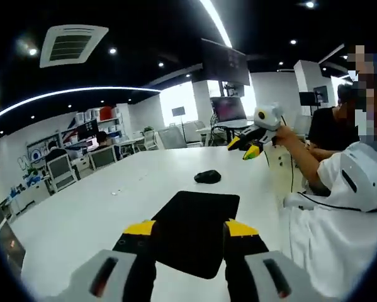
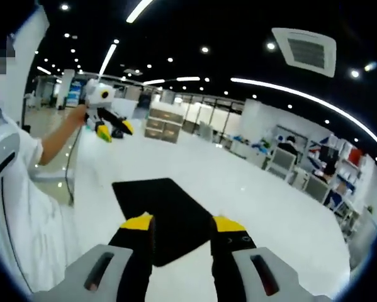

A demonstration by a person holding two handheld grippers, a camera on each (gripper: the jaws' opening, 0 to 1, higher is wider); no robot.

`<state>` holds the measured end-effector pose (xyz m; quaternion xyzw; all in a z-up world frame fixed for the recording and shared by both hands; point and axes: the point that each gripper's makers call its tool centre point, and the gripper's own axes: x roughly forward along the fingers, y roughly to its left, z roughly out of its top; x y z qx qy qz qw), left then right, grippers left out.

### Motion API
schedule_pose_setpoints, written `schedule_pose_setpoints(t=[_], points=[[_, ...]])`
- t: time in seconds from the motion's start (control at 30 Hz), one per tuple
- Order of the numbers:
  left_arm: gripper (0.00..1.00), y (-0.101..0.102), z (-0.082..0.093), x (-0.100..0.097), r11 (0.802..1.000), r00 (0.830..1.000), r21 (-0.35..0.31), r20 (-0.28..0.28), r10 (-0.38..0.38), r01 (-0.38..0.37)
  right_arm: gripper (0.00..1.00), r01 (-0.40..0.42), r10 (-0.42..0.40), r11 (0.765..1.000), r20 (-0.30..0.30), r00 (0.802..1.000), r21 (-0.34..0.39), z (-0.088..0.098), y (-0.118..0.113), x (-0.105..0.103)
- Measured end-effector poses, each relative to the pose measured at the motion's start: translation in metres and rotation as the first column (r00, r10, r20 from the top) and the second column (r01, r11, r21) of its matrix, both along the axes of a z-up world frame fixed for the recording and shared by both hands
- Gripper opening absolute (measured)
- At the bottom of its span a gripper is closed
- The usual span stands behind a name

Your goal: Arrange the mouse and mouse pad neatly on the desk surface

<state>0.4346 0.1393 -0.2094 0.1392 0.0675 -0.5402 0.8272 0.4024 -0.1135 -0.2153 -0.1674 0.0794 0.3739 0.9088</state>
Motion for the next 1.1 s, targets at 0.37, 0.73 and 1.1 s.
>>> schedule_pose_setpoints(t=[0.37,0.73,1.1], points=[[0.42,0.011,0.0,-0.007,0.998,1.0,-0.049,0.004,0.025,-0.024,0.38,0.017,-0.021,0.994,0.029,0.999,0.105,0.005,-0.012,-0.006],[0.42,0.024,-0.009,-0.011,0.993,0.996,-0.084,0.015,0.086,-0.085,0.38,0.013,-0.016,0.988,0.023,1.0,0.153,-0.004,-0.005,-0.007],[0.49,0.03,-0.001,-0.004,0.971,0.991,-0.202,-0.066,0.118,-0.129,0.42,0.076,-0.086,0.976,0.043,0.995,0.205,0.005,-0.024,-0.014]])
